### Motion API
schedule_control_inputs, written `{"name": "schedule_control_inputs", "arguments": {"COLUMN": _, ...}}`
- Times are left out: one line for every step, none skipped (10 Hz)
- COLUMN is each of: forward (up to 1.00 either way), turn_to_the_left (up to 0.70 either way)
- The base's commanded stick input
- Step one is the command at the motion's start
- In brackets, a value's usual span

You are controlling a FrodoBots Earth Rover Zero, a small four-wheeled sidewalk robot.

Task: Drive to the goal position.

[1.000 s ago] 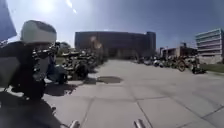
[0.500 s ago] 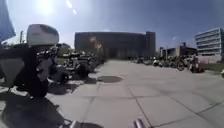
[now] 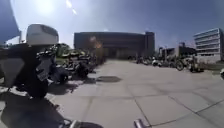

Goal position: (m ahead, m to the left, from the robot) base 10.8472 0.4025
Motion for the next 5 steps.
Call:
{"name": "schedule_control_inputs", "arguments": {"forward": 0.0, "turn_to_the_left": -0.85}}
{"name": "schedule_control_inputs", "arguments": {"forward": 0.0, "turn_to_the_left": -0.33}}
{"name": "schedule_control_inputs", "arguments": {"forward": 0.0, "turn_to_the_left": -0.4}}
{"name": "schedule_control_inputs", "arguments": {"forward": 0.0, "turn_to_the_left": -0.7}}
{"name": "schedule_control_inputs", "arguments": {"forward": 0.0, "turn_to_the_left": -0.85}}
